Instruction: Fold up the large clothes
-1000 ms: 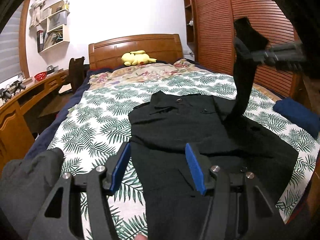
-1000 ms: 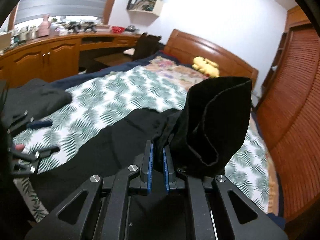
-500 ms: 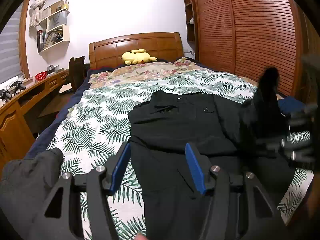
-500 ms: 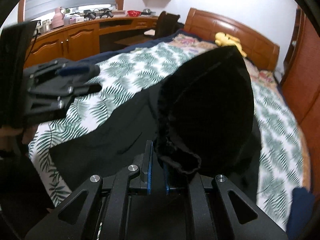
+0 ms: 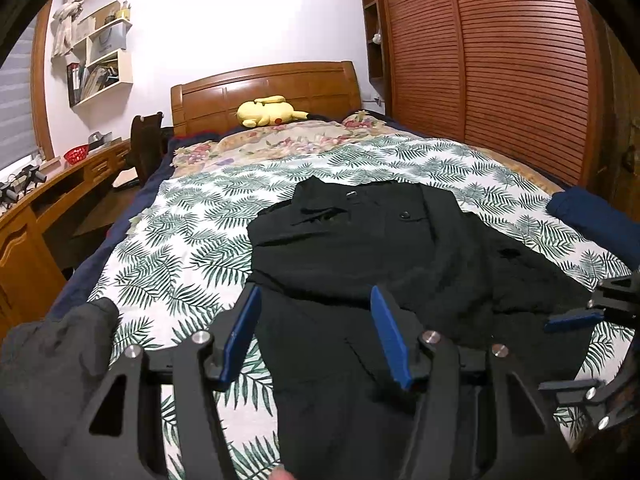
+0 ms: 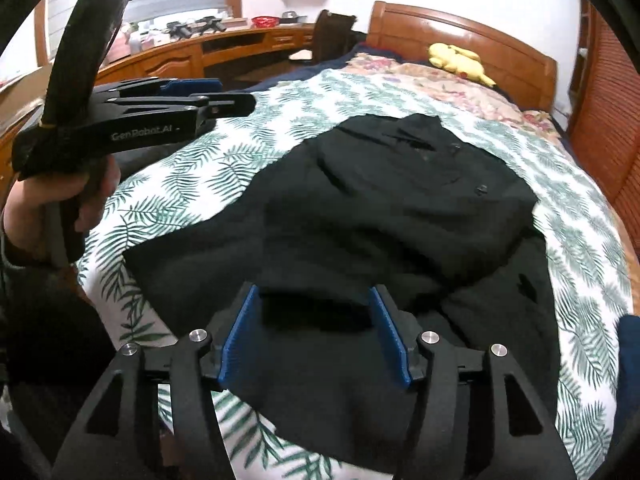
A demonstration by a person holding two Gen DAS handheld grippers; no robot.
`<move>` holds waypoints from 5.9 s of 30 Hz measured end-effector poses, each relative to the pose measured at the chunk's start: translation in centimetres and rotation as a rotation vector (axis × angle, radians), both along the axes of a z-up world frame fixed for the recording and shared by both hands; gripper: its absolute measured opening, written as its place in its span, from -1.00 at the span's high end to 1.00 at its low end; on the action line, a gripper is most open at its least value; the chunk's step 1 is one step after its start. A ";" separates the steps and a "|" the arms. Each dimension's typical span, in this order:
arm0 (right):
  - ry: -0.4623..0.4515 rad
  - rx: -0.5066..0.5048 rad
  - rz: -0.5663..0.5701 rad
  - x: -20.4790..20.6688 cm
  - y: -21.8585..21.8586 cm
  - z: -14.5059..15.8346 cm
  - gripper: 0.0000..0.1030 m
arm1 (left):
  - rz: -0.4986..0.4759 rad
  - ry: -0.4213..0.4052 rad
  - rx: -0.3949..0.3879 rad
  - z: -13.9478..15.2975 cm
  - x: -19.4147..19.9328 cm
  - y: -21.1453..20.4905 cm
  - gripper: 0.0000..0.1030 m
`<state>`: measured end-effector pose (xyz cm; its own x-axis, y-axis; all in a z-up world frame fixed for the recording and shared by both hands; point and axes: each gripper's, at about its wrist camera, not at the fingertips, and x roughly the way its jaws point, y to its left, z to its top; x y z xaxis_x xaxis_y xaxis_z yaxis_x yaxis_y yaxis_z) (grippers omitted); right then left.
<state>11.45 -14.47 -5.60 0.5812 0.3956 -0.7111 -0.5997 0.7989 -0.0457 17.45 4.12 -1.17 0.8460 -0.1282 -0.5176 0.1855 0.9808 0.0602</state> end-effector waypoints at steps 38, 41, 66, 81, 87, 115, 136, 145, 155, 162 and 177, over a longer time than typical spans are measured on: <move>0.064 0.051 -0.297 7.8 -11.0 -9.0 -0.18 | -0.024 0.380 0.117 -11.9 6.2 -4.2 -0.10; 0.067 0.093 -0.292 7.5 -11.7 -8.9 -0.17 | -0.008 0.400 0.117 -12.4 6.7 -4.2 -0.15; 0.083 0.065 -0.274 7.6 -11.1 -8.6 -0.17 | -0.089 0.345 -0.028 -9.2 6.3 -3.0 0.97; 0.066 0.095 -0.281 7.7 -11.7 -7.5 -0.17 | 0.066 0.205 -0.083 -4.9 4.3 4.6 0.98; 0.007 0.081 -0.272 8.7 -10.6 -4.8 -0.17 | 0.037 0.248 -0.070 -5.9 2.9 4.5 0.80; 0.145 -0.079 -0.220 23.5 2.9 -7.8 -0.17 | 0.084 0.142 -0.086 -3.2 -0.7 9.8 0.04; 0.154 0.022 0.199 9.9 15.9 -6.4 -0.17 | 0.153 0.126 -0.076 -3.0 -1.3 11.7 -0.01; 0.135 -0.095 0.221 9.5 16.6 -7.7 0.47 | 0.159 0.125 -0.078 -3.1 -1.2 12.0 -0.01; 0.105 0.007 0.236 6.0 11.0 -4.2 0.77 | 0.141 0.126 -0.070 -2.9 -1.1 11.2 -0.02; 0.143 0.005 0.209 3.4 7.9 -4.2 0.77 | 0.126 0.125 -0.061 -3.0 -1.1 10.3 -0.02; 0.082 0.025 0.054 1.0 0.3 -4.4 0.07 | 0.094 0.139 -0.007 -4.0 -0.8 7.9 -0.02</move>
<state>12.49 -14.15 -10.01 0.4989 0.4427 -0.7451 -0.6428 0.7656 0.0245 16.61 12.06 -5.13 0.7748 -0.0555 -0.6298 0.0988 0.9945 0.0338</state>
